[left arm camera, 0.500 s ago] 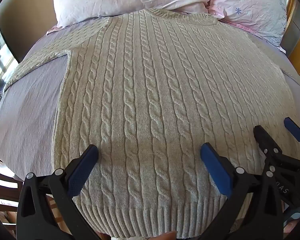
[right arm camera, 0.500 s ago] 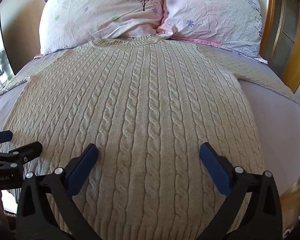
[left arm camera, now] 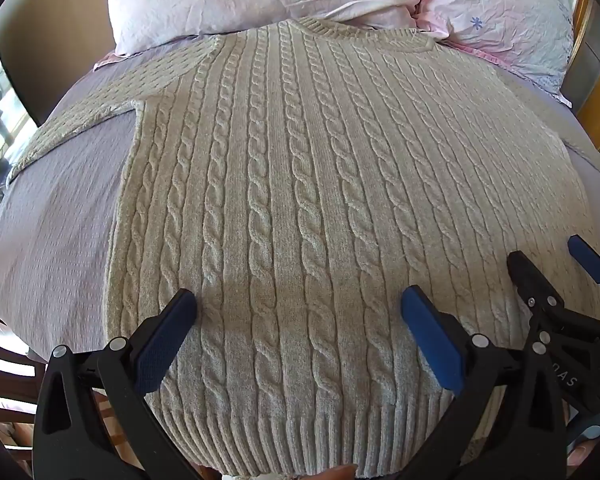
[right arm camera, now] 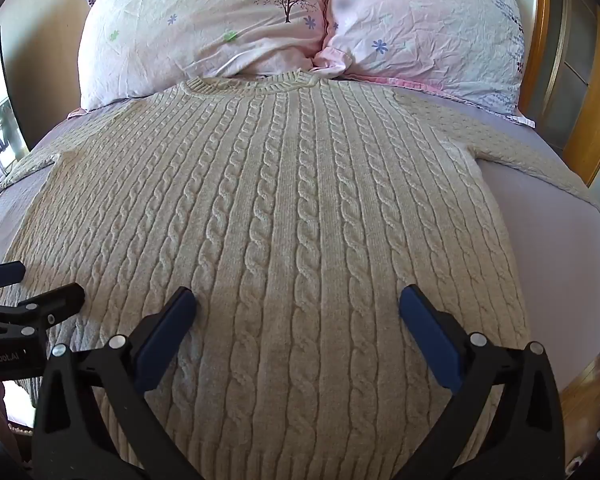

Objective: Fold small clothes

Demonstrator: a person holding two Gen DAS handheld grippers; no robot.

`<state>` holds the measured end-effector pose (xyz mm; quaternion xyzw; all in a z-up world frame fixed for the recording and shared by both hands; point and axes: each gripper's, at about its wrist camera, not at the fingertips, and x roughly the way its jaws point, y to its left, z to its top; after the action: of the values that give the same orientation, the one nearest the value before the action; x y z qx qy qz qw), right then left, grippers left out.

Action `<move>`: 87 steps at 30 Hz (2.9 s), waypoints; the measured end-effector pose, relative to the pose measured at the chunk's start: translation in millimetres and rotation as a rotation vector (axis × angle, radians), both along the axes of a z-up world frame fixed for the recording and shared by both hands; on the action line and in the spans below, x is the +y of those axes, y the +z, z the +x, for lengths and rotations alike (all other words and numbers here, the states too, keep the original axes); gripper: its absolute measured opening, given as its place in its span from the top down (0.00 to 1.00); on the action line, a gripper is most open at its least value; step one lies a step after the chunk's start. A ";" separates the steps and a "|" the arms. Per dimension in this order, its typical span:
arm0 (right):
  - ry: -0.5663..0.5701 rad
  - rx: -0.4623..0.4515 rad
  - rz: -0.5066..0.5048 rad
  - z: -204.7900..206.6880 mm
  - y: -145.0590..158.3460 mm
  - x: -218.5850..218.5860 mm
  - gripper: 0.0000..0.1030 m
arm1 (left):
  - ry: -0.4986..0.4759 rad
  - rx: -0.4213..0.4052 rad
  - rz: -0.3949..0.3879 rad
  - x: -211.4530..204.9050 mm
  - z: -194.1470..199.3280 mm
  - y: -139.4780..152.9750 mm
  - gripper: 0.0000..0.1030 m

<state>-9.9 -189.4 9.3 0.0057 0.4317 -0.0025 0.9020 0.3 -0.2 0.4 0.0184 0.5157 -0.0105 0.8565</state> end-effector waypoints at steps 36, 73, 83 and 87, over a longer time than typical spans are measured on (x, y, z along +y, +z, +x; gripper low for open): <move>0.000 -0.003 0.001 -0.9 -0.1 -0.5 0.02 | 0.000 -0.008 -0.001 0.4 0.6 0.3 0.01; 0.000 -0.002 -0.001 -0.4 3.9 1.3 0.02 | 0.001 -0.030 0.002 0.4 -1.7 5.1 0.01; 0.059 -0.103 0.157 0.5 24.0 -51.4 0.03 | 0.002 -0.090 0.005 0.2 -9.2 3.0 0.01; -0.281 -0.213 0.285 14.7 53.2 -175.9 0.03 | -0.019 -0.134 -0.020 2.7 -13.4 4.0 0.01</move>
<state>4.7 -365.3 62.4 0.1935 0.3248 -0.0666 0.9234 -13.1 2.4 4.4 0.0154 0.4568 -0.0226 0.8892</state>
